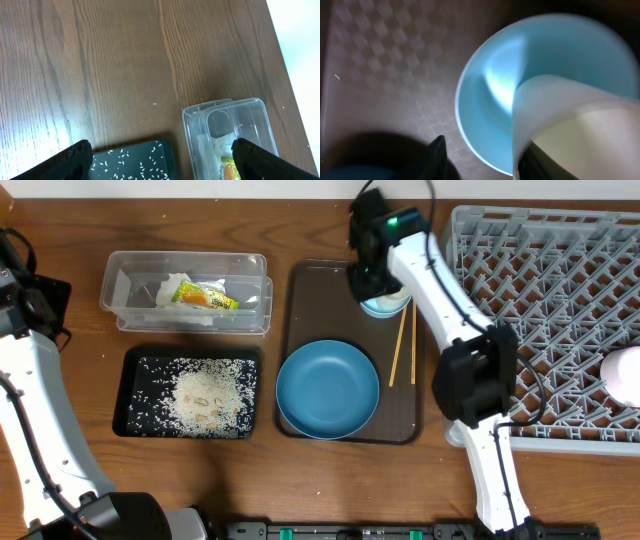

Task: Sort waste into correct bins and load items into the dishwasher rack
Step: 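Grasp the white cup and lift it out of the blue bowl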

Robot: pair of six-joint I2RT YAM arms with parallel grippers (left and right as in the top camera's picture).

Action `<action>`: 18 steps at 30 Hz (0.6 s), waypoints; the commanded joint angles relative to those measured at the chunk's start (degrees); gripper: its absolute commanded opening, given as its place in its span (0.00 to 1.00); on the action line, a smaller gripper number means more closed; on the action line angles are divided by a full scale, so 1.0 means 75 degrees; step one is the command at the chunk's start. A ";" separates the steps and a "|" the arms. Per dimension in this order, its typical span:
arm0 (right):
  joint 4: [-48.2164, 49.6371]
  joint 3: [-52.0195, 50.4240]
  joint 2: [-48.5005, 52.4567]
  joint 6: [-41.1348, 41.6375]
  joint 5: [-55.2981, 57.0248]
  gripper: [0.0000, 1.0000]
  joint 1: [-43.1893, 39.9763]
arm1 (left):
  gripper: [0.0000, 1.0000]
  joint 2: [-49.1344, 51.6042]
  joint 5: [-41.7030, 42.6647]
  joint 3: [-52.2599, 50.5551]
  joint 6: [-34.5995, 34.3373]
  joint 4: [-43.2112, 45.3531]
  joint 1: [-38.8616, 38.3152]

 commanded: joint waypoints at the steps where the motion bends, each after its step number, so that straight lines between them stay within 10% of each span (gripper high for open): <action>1: -0.0006 -0.0082 -0.0041 0.0309 0.1055 0.25 0.0111 | 0.92 0.0015 -0.0038 0.0026 0.0050 -0.0026 0.0026; 7: -0.0064 0.0364 -0.0052 0.0323 0.1288 0.01 0.0213 | 0.92 0.0015 -0.0038 0.0026 0.0050 -0.0026 0.0026; 18: -0.2148 0.4275 -0.0055 -0.0213 0.1137 0.01 -0.0440 | 0.92 0.0015 -0.0038 0.0026 0.0050 -0.0026 0.0026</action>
